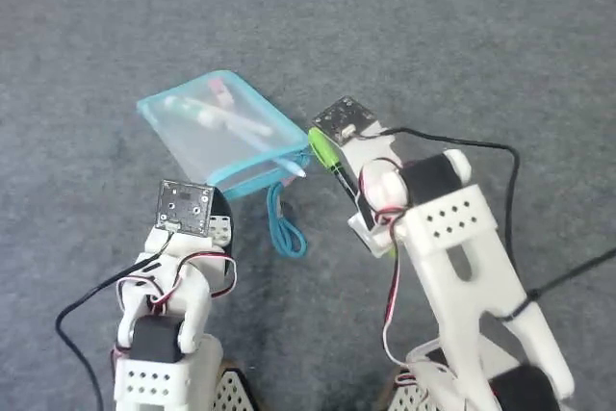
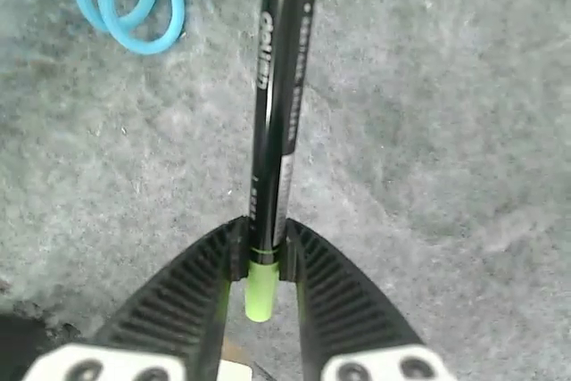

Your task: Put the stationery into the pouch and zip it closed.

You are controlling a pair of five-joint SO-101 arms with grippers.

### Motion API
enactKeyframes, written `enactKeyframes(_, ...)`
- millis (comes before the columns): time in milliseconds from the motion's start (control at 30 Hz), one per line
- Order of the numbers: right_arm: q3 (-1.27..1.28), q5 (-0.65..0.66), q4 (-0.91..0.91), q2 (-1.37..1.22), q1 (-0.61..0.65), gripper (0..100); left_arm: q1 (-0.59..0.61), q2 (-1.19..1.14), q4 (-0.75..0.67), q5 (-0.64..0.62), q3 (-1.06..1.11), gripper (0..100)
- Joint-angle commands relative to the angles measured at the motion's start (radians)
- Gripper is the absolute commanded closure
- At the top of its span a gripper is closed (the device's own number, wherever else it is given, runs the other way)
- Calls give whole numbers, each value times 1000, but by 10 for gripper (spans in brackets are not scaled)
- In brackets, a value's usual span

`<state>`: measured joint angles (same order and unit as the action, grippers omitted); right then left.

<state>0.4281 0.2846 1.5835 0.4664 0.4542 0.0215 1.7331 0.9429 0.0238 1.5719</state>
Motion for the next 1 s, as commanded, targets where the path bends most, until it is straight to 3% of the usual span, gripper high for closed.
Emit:
enactKeyframes(0, 38, 46, 19, 102, 10, 991, -15, 9, -32, 9, -12, 989)
enactKeyframes(500, 89, 104, 54, 179, 18, 991, -15, 11, -34, 9, -12, 989)
enactKeyframes(700, 133, 104, 56, 179, 145, 991, -15, 11, -34, 9, -12, 989)
enactKeyframes(967, 127, 103, 25, 84, 151, 991, -15, 11, -31, 9, -12, 989)
